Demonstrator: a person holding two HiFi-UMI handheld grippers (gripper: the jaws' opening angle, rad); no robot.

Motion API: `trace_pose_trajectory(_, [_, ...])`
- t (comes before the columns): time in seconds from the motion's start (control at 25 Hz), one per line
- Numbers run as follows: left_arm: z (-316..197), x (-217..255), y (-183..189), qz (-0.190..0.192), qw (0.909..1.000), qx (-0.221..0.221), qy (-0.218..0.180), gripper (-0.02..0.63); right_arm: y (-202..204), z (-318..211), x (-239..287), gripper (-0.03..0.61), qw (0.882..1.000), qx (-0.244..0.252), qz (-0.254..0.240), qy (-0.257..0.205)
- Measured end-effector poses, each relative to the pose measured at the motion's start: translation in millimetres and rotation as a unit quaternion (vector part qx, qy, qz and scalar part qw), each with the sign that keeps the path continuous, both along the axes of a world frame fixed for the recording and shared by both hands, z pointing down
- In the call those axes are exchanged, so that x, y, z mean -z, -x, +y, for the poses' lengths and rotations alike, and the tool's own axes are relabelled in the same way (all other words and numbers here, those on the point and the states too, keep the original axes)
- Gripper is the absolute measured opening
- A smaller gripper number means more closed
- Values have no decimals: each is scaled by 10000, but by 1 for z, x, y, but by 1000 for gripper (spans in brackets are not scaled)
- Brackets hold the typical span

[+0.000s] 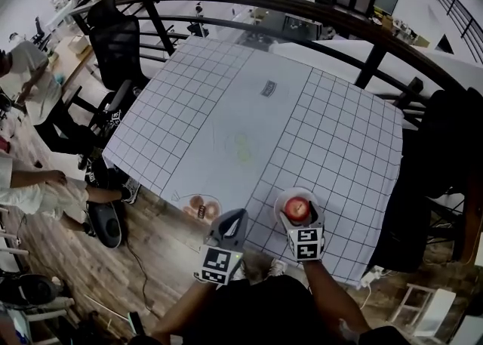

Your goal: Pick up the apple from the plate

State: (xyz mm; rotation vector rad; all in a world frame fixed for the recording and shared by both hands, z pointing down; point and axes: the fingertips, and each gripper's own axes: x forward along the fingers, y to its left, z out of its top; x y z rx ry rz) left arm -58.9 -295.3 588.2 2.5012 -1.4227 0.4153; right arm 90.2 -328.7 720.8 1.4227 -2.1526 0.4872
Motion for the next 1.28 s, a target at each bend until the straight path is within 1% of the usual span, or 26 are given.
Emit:
trace_pose_trajectory(0.24, [1,4,1,-9,10000,11,-69,21,0,-1,2,426,10000,-8,-7,-40])
trace_pose_trajectory(0.48, [1,7,2,-21,9999,16,-106,23,5,-3,19,426,9996,60,-104,-260])
trace_pose_trajectory(0.8, [5,17,2,-4,9998,-24,-200,21,18,-4,74,426,9968,179,-323,-708])
trace_pose_trajectory(1.12, [11,29,2,27,9995,-62,-315,21,27,4,147,426,9894,326,-489,-1328])
trace_pose_trajectory(1.28, [11,39,1,124,9991,-65,-407,21,30,11,179,426,9851,350,-581,-1582])
